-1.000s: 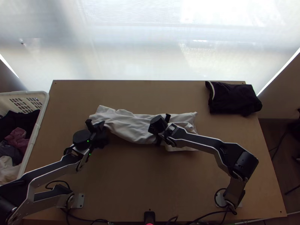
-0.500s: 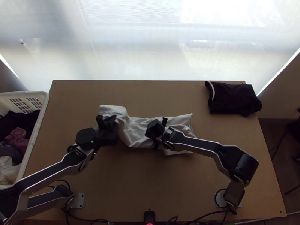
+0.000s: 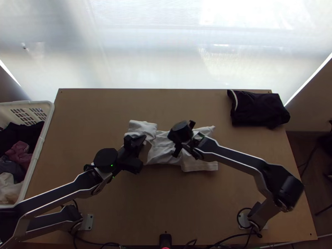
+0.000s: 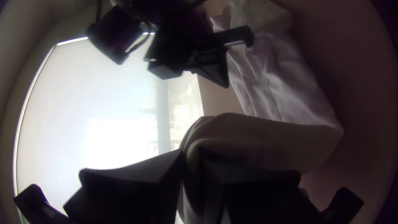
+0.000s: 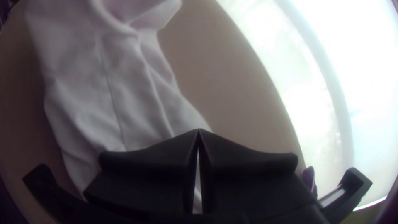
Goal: Fold the t-shirt
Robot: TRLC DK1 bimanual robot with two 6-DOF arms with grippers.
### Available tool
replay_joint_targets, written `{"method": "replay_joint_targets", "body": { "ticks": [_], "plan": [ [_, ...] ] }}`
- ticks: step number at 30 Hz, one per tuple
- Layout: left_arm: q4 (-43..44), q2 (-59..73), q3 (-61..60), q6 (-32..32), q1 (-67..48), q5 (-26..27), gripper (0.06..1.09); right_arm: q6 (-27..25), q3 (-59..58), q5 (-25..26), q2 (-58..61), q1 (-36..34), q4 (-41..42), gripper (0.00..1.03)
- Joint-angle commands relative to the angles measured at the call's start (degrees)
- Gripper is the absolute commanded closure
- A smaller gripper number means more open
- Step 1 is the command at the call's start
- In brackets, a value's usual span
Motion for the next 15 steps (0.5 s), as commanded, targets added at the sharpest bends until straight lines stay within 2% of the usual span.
{"method": "replay_joint_targets", "body": {
  "ticks": [1, 7, 15],
  "plan": [
    [-0.2, 2.3, 2.2, 1.9, -1.4, 1.7, 0.85, 1.6, 0.4, 0.3, -13.0, -3.3, -3.3, 1.00],
    [0.3, 6.4, 4.5, 2.8, -3.3, 2.4, 0.85, 2.5, -2.9, 0.3, -19.1, -5.7, -5.6, 1.00],
    [0.9, 17.6, 12.4, 6.0, -6.9, 3.5, 0.85, 4.0, -11.2, 0.3, -27.5, -13.2, -7.9, 1.00]
  ]
}}
